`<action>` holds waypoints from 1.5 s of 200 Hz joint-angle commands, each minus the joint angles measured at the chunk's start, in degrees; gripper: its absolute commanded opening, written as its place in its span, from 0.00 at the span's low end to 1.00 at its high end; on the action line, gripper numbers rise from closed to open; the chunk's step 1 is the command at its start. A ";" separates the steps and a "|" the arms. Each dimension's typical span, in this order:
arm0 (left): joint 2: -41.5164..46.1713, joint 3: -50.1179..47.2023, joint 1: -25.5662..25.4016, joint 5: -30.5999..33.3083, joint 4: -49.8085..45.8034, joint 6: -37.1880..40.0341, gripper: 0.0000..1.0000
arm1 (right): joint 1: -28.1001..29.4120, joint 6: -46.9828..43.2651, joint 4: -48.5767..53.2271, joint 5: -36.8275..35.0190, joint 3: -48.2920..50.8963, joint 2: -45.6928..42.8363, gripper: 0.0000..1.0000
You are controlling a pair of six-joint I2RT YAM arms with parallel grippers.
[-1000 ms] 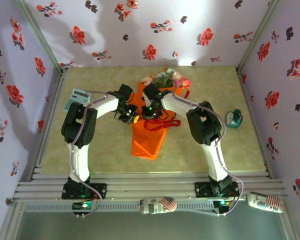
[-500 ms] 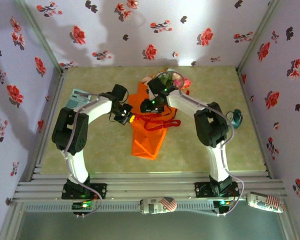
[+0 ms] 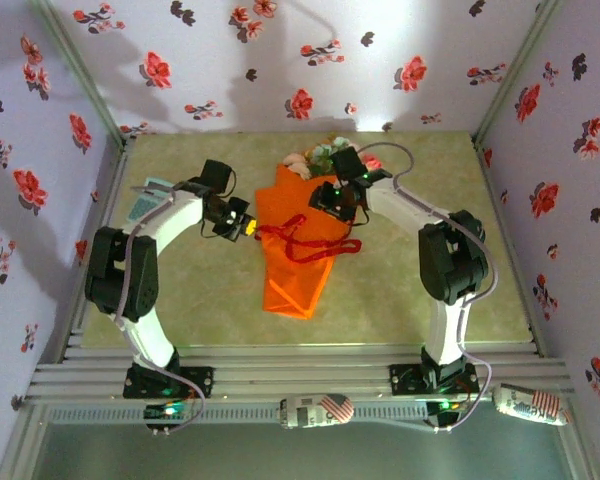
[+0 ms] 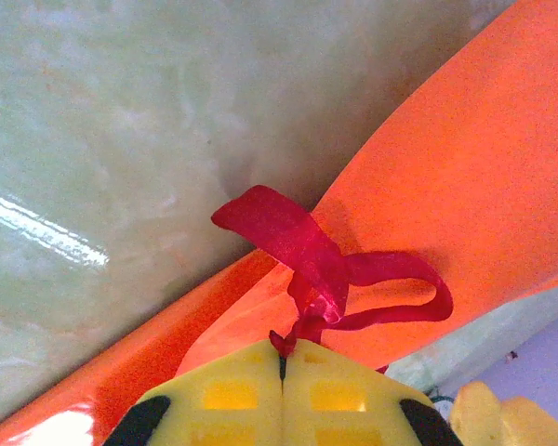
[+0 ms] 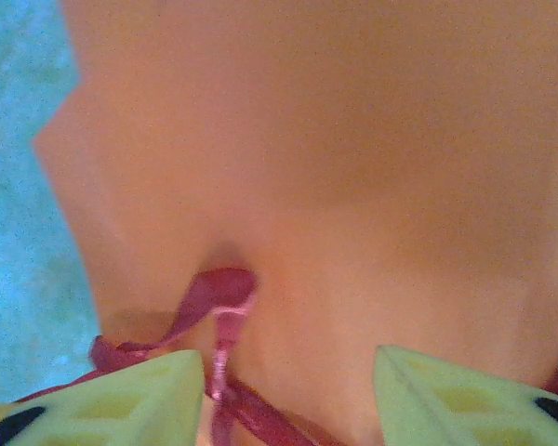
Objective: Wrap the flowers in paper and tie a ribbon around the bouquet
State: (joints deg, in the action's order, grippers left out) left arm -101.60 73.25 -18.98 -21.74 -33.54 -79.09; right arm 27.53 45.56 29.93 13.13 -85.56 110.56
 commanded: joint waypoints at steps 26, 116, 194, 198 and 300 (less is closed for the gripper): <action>4.05 3.72 3.43 -1.06 -4.34 1.26 0.00 | -2.43 10.34 3.76 -4.39 4.27 -1.35 0.43; 6.68 4.97 6.17 -1.99 -4.32 0.74 0.00 | -1.45 27.77 -1.40 2.17 11.22 -3.08 0.47; 7.63 5.85 6.05 -5.24 4.93 -0.78 0.00 | 2.75 36.01 -3.80 2.67 13.71 -2.18 0.44; 7.84 5.85 6.05 -5.37 5.50 -0.94 0.00 | 2.78 36.08 -3.40 2.26 13.55 -2.22 0.43; 12.93 -1.18 7.59 -6.53 29.63 -9.82 0.00 | -2.28 27.81 2.17 -7.82 10.85 -2.89 0.00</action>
State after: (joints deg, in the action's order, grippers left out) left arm -90.52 73.30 -12.71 -27.97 -11.79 -85.71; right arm 28.01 77.28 28.64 10.68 -73.17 108.12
